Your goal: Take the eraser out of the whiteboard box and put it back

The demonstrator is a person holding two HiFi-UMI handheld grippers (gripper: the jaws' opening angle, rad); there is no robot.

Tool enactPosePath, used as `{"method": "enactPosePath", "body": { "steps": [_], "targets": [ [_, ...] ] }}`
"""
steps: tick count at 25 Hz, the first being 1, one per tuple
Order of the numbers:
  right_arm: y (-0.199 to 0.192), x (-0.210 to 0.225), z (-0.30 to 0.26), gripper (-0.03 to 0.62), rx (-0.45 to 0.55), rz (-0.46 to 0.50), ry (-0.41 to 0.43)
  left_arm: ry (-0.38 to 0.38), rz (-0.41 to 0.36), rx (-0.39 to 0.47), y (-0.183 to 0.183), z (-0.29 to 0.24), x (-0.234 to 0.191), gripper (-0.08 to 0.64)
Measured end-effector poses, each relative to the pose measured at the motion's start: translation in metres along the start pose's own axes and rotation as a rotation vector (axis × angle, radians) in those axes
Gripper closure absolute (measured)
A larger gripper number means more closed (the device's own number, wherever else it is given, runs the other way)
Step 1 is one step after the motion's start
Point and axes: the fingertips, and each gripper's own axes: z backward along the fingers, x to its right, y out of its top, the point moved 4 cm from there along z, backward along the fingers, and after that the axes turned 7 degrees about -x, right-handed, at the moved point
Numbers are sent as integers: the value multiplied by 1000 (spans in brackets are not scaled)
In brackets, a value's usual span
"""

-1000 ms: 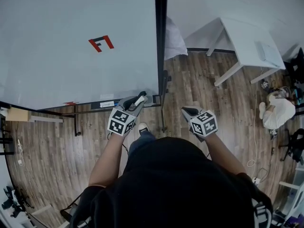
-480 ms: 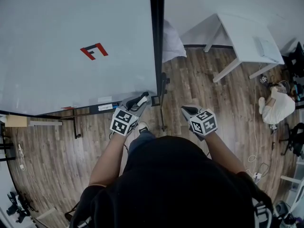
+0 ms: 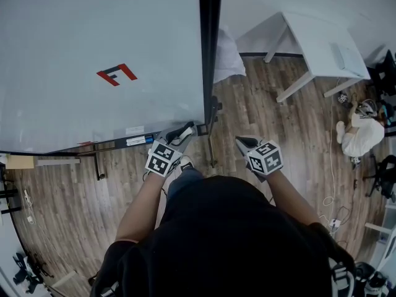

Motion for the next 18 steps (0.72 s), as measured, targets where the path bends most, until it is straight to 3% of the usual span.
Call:
{"method": "enactPosePath", "body": {
  "steps": [18],
  "targets": [
    [1, 1, -19, 595, -40, -15, 8, -63, -20, -83, -21, -36, -7, 423]
  ]
}}
